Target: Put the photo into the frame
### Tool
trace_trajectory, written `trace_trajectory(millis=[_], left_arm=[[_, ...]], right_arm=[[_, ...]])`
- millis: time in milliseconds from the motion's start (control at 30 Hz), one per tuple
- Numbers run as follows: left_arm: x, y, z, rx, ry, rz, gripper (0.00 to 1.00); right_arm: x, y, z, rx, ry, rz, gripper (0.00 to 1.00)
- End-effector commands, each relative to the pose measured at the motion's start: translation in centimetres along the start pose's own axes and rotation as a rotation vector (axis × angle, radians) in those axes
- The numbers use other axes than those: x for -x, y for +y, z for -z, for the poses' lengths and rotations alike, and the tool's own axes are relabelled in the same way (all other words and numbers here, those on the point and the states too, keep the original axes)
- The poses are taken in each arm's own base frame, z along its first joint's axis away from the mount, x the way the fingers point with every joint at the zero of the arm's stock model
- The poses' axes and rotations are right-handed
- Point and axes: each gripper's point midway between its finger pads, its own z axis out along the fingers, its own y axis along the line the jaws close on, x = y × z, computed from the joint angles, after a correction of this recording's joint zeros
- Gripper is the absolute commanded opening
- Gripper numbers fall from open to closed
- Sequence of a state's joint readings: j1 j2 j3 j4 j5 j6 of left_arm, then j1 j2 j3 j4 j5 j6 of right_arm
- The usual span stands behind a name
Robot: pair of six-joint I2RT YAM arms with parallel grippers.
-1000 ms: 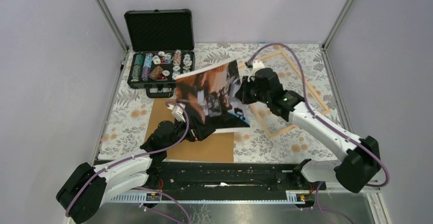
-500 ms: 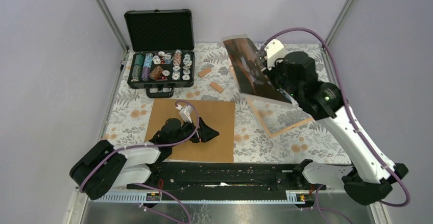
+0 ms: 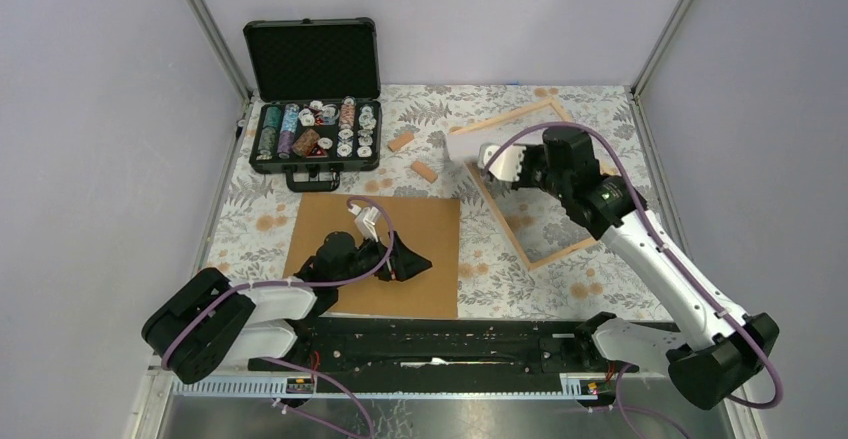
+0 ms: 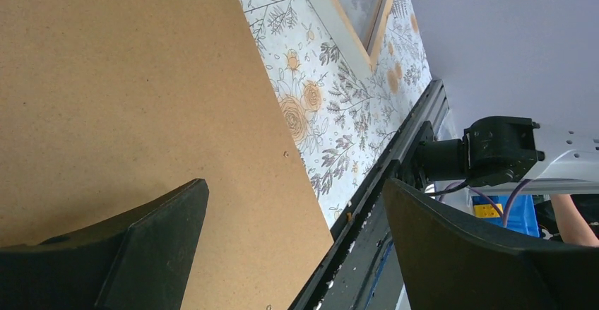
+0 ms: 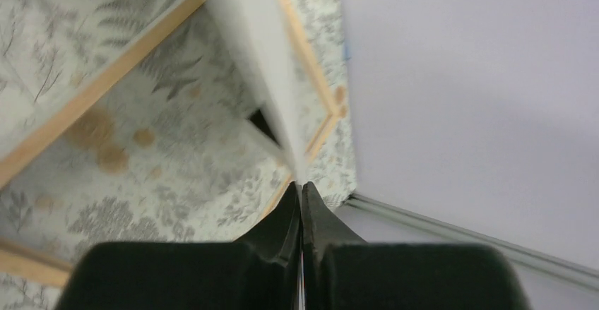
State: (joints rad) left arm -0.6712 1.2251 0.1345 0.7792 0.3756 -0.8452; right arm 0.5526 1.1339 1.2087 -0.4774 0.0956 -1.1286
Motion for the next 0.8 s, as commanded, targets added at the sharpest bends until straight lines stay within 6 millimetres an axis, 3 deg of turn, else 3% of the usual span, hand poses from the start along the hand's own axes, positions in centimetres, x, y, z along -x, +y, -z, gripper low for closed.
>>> trace_trajectory(millis=[0,167,333,467,633,733,767], left_arm=[[0.6,-1.5,0.4,-0.075,-0.041,-0.049,0.99],[0.7,-1.4,0.6,-0.075,-0.050,-0.047,0.99],[0.6,-1.5,0.7,-0.076,-0.049,-0.048,0.99],[0.6,-1.5,0.6,-0.080,-0.050,-0.047,0.99],[0.7,-1.4,0.5,-0.076,-0.049,-0.044,0.99],[0.6,-1.4,0.4,-0.077,-0.044,-0.041,0.99],[0.6,-1.5,0.5,-0.079,-0.046,-0.043,0.99]], right_arm=[[-1.1,2.5,-0.3,0.034,-0.090,0.180,0.00],[-3.9,8.5,-0.6,0.122,-0.073,0.193,0.00],[-3.6,11.5,-0.5,0.181,-0.148,0.193,0.00],[-6.1,12.9,-0.9,0.245,-0.033,0.230,0.00],[-7.5,14.5,-1.9,0.277,-0.007,0.250,0.00],[-9.8,14.4,-2.5,0.249,0.056,0.232,0.19],[-10.2,14.2,-2.6,0.234,0.049,0.218,0.20]])
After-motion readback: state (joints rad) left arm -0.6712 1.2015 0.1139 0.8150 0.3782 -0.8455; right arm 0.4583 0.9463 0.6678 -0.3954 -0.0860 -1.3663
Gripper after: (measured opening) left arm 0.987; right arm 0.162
